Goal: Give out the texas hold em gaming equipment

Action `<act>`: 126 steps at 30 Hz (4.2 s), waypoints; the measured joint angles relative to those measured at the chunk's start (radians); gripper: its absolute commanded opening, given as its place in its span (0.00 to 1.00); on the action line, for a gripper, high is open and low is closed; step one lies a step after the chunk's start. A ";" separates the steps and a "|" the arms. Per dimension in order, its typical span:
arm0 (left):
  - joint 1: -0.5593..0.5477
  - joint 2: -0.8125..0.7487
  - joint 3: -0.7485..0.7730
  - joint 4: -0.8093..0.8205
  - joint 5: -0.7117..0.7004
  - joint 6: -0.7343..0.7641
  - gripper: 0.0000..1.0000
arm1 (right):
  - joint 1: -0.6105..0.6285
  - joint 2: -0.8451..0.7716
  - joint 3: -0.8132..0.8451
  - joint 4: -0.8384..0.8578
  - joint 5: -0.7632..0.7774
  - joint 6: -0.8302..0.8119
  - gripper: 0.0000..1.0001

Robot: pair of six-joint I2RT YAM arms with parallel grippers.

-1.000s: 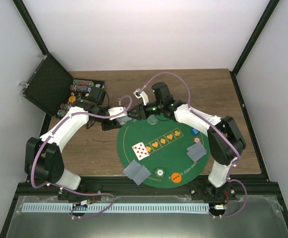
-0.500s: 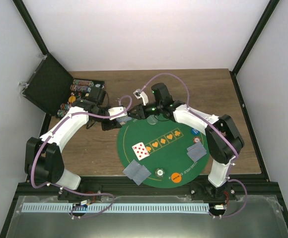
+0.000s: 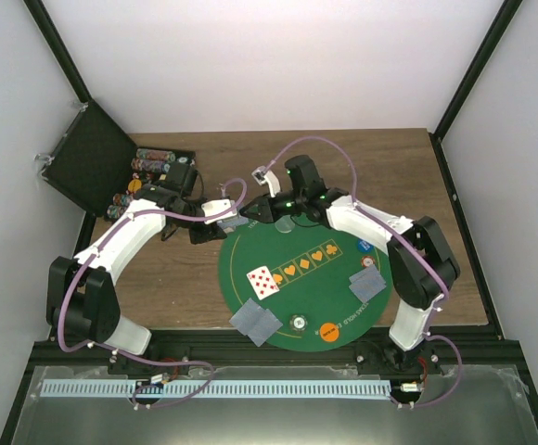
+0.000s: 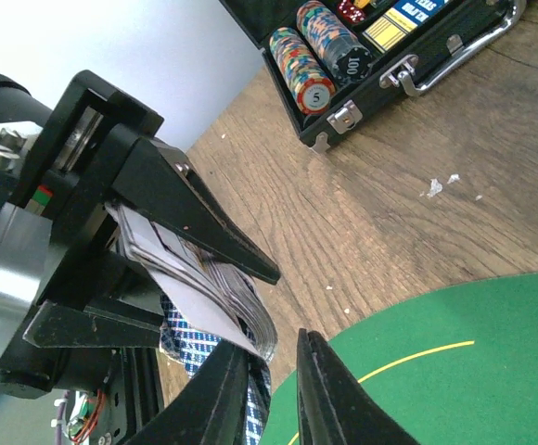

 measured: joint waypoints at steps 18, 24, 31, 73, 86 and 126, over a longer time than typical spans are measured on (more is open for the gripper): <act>0.001 0.001 -0.002 0.000 -0.008 0.000 0.39 | -0.014 -0.044 0.001 -0.078 0.016 -0.039 0.01; 0.002 0.014 -0.002 0.001 -0.008 -0.001 0.39 | -0.014 -0.076 0.001 -0.101 0.016 -0.058 0.01; 0.024 0.034 -0.003 0.005 -0.008 -0.004 0.39 | -0.026 -0.111 0.001 -0.161 0.031 -0.090 0.01; 0.143 0.012 -0.119 0.046 0.022 -0.058 0.38 | 0.344 -0.196 -0.410 -0.317 0.971 -1.015 0.01; 0.143 0.012 -0.119 0.045 0.022 -0.058 0.39 | 0.381 -0.196 -0.455 -0.354 0.944 -1.028 0.01; 0.144 0.012 -0.097 0.014 0.021 -0.050 0.39 | 0.394 -0.403 -0.474 -0.278 0.845 -1.085 0.80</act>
